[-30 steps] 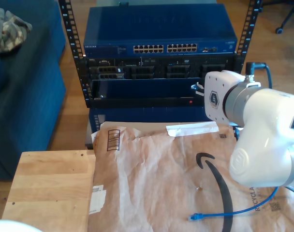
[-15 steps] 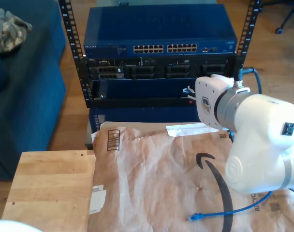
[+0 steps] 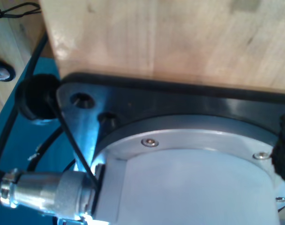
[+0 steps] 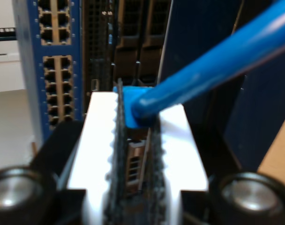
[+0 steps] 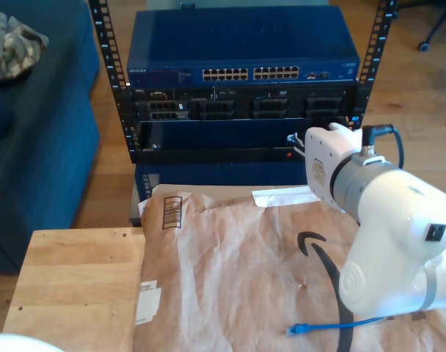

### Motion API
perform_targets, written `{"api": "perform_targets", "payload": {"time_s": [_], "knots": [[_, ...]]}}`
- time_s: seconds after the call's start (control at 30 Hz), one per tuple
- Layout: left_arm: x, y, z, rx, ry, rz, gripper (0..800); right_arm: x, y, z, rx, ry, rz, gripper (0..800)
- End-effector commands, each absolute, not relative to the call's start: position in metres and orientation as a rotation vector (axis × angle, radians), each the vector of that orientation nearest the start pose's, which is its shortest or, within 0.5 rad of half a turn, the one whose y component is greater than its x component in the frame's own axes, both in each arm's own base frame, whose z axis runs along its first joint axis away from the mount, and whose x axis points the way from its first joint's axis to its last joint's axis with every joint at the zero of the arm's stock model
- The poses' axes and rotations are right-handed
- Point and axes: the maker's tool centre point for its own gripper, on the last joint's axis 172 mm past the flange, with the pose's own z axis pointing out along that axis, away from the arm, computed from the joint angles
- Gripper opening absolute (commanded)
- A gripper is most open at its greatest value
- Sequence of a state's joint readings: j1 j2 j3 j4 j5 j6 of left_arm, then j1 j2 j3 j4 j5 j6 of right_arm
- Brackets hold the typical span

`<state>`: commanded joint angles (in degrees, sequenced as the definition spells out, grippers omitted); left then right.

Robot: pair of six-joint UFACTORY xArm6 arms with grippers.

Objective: Grab the cable and plug it in

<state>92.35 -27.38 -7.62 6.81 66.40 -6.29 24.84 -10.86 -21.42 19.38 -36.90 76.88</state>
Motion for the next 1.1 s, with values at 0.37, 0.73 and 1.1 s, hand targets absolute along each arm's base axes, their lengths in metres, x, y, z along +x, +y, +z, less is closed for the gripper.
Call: {"api": "perform_targets", "payload": {"time_s": [0.37, 0.73, 1.1], "knots": [[-0.03, 0.101, 0.04, 1.881, 2.022, -0.657, 800, 0.5, 0.199, 0.304, -1.483, 1.04, -1.044, 0], [-0.03, 0.101, 0.04, 1.881, 2.022, -0.657, 800, 0.548, 0.186, 0.312, -1.316, 1.113, -1.164, 0], [-0.03, 0.101, 0.04, 1.881, 2.022, -0.657, 800, 0.573, 0.137, 0.309, -1.233, 1.191, -1.256, 0]]}}
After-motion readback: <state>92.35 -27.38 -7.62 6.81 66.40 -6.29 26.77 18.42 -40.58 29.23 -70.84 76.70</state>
